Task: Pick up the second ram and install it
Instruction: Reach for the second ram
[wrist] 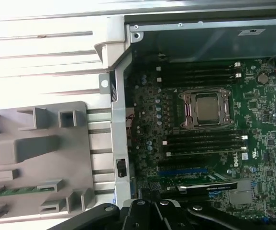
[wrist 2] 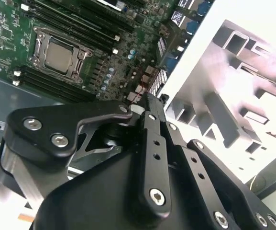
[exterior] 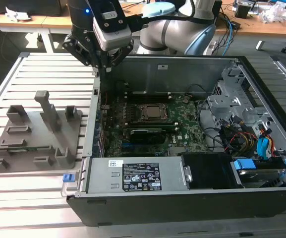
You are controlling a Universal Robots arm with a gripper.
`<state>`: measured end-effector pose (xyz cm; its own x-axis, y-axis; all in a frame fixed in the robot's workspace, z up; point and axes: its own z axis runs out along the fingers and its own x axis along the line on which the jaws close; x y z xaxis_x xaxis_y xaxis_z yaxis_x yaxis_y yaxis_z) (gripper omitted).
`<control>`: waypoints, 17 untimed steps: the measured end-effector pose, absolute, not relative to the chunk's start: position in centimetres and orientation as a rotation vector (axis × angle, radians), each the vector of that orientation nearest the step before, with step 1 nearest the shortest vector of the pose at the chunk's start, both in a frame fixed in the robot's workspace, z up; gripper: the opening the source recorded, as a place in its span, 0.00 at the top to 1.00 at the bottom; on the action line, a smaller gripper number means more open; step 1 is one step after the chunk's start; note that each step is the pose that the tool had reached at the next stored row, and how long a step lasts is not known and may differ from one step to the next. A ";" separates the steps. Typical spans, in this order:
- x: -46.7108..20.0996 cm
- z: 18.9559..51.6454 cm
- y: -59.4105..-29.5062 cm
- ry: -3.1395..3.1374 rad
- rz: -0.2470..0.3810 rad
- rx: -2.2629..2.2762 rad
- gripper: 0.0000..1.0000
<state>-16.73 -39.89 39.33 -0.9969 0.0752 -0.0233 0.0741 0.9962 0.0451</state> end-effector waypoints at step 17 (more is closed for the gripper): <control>-21.5 39.3 -39.9 3.114 0.069 0.117 0.89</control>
<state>-21.54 -39.88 39.32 -0.9969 0.0754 -0.0233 0.0743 0.9962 0.0451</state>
